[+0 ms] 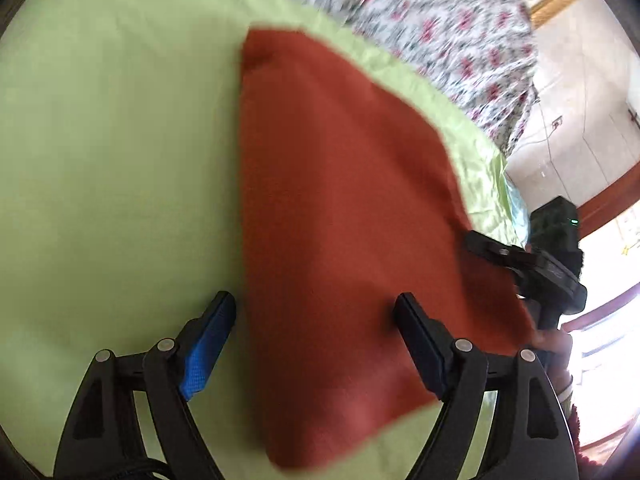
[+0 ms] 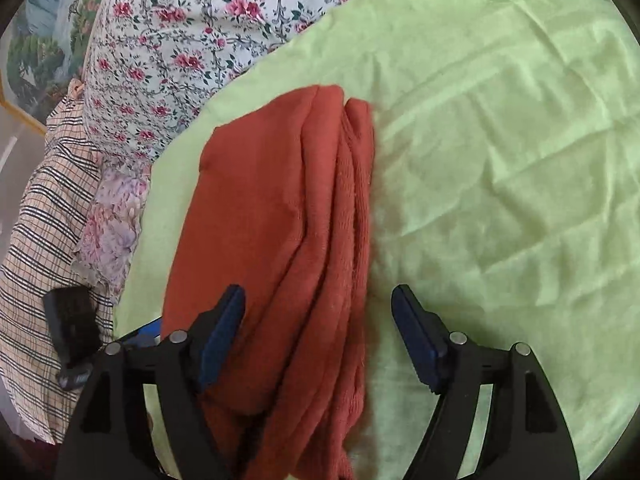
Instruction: Fold small clothes
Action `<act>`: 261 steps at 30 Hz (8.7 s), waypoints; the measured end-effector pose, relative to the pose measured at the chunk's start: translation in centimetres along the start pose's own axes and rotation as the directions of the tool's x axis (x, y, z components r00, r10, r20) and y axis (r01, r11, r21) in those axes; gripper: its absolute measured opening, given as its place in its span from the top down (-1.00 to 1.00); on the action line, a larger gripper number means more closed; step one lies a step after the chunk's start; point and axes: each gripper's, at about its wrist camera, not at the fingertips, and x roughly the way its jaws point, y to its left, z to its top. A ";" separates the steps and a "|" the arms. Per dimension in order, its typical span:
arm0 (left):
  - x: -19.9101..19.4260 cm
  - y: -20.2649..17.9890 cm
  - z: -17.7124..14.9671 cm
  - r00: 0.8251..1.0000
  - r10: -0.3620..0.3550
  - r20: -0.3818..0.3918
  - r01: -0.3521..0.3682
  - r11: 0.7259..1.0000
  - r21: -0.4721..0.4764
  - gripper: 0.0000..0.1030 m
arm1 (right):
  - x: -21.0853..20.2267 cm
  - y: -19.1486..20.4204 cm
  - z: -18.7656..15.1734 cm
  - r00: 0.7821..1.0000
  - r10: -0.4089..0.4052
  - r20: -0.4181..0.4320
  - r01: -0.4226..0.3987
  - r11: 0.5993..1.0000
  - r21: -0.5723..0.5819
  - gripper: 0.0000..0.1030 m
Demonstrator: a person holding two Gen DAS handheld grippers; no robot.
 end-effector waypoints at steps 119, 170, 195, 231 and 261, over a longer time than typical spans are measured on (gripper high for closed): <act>-16.9 4.4 -25.4 0.880 0.425 0.214 -0.427 0.903 -0.040 0.89 | 1.7 11.7 -19.7 0.992 -0.122 0.020 0.123 0.972 -0.202 0.92; -15.4 2.9 -21.9 0.963 0.217 0.161 -0.236 0.966 0.109 0.77 | 3.4 16.5 -8.5 0.997 -0.004 0.083 0.023 0.972 -0.232 0.65; -15.8 2.4 -24.5 0.946 0.267 0.184 -0.288 0.952 0.102 0.60 | 1.5 11.0 -20.2 0.996 -0.070 0.049 0.078 0.981 -0.178 0.81; -22.1 0.9 -30.3 0.782 0.577 0.236 -0.611 0.784 0.107 -0.58 | -4.9 17.4 -29.3 0.988 -0.121 0.099 0.148 0.928 -0.343 -0.32; -19.8 0.8 -23.4 0.692 0.683 0.232 -0.713 0.696 0.077 -0.65 | -0.9 21.4 -24.8 0.989 -0.122 0.082 0.146 0.885 -0.442 -0.64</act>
